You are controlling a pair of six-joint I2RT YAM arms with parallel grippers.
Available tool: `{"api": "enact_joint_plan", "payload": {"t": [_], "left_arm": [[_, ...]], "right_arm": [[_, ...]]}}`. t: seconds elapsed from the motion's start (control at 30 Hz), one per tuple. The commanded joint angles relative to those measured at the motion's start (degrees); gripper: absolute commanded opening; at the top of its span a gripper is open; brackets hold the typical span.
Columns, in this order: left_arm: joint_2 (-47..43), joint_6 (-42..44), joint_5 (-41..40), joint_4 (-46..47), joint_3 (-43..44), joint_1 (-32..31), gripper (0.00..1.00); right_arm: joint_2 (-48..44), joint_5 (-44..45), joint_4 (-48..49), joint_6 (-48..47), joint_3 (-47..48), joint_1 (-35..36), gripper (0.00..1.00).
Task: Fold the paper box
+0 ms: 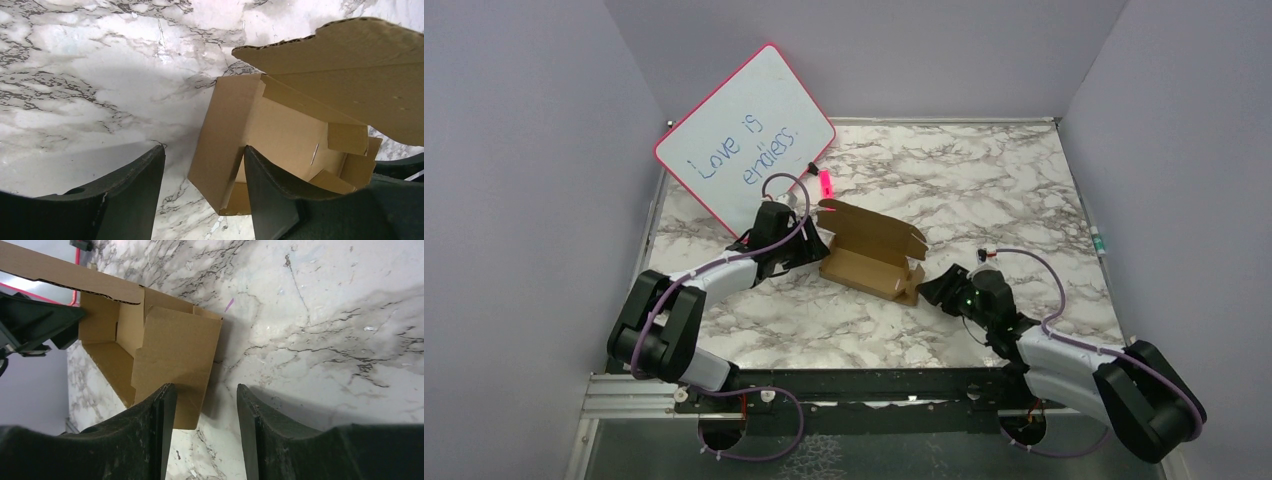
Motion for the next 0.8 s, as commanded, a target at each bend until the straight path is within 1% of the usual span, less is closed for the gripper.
{"api": "enact_joint_plan", "payload": {"t": [0.0, 0.2, 0.4, 0.57, 0.63, 0.77], "left_arm": [[1.4, 0.2, 1.2, 1.7, 0.8, -0.5, 0.59], [2.6, 0.6, 1.7, 1.9, 1.3, -1.2, 0.51], [3.6, 1.0, 1.9, 1.9, 1.7, -2.3, 0.43], [4.0, 1.0, 1.8, 1.8, 1.6, -2.7, 0.41], [3.8, 1.0, 1.4, 1.6, 1.5, -2.7, 0.41], [2.7, 1.0, -0.5, 0.4, 1.3, -2.7, 0.41]], "right_arm": [[4.7, -6.1, 17.3, 2.4, -2.5, -1.2, 0.53], [9.9, -9.7, 24.2, 1.6, -1.7, -1.6, 0.54], [11.1, -11.3, 24.1, -0.9, 0.8, -1.6, 0.52], [11.7, -12.2, 25.1, -1.5, 1.4, -1.7, 0.51], [11.1, -11.3, 24.3, -1.2, 1.2, -1.8, 0.51], [5.6, -4.7, 14.8, -0.1, 0.5, -2.2, 0.52]]}}
